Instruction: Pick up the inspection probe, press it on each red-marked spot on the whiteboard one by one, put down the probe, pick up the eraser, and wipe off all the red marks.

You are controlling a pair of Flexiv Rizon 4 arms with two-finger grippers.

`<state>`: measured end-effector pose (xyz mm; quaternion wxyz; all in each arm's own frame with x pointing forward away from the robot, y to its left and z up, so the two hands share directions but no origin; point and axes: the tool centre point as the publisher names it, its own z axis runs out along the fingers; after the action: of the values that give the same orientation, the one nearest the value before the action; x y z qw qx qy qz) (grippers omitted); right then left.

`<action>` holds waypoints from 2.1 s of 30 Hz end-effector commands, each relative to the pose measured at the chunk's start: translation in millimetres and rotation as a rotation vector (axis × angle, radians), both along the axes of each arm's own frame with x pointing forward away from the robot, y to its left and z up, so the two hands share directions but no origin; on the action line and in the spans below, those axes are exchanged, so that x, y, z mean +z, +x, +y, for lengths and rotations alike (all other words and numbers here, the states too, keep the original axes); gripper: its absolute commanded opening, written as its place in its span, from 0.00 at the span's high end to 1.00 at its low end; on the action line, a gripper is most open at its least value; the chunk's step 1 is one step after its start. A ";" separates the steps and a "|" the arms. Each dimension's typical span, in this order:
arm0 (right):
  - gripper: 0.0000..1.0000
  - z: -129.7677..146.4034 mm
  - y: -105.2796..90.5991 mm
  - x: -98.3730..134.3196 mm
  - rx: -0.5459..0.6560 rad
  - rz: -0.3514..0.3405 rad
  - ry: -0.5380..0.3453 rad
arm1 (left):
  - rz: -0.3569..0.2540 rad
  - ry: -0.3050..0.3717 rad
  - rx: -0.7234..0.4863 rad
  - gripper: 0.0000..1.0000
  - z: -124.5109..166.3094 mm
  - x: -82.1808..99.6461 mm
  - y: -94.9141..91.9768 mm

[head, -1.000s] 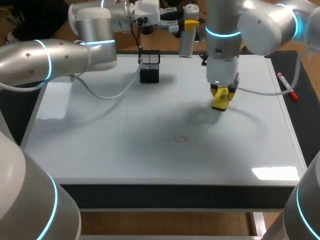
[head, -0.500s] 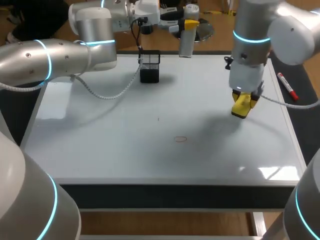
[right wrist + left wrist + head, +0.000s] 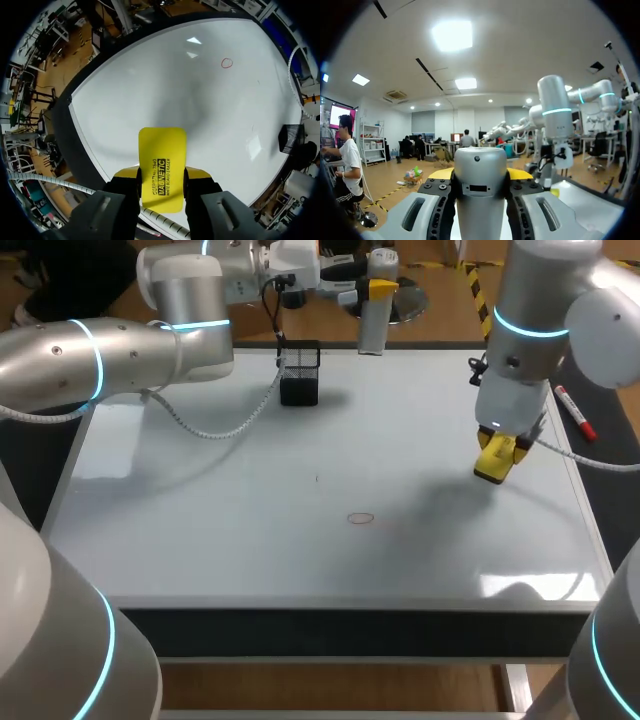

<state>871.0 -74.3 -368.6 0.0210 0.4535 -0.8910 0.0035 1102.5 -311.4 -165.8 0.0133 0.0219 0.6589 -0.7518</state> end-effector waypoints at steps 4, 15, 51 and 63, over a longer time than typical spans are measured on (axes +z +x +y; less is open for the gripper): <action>1.00 -1.3 -0.6 1.1 0.002 -0.002 -0.002 | 0.000 0.000 -0.002 1.00 -0.3 0.9 0.9; 1.00 -1.3 -0.6 1.1 0.002 -0.002 -0.002 | 0.000 0.000 -0.002 1.00 -0.3 0.9 0.9; 1.00 -1.3 -0.6 1.1 0.002 -0.002 -0.002 | -0.099 -0.022 -0.117 1.00 30.2 6.5 -157.9; 1.00 -1.3 -0.6 1.1 0.002 -0.002 -0.002 | -0.065 -0.041 -0.173 1.00 35.3 -15.2 -211.5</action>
<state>869.9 -75.2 -367.9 0.0198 0.4537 -0.8909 0.0037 901.9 -280.9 -180.4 -0.0384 0.1108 0.6370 -0.7619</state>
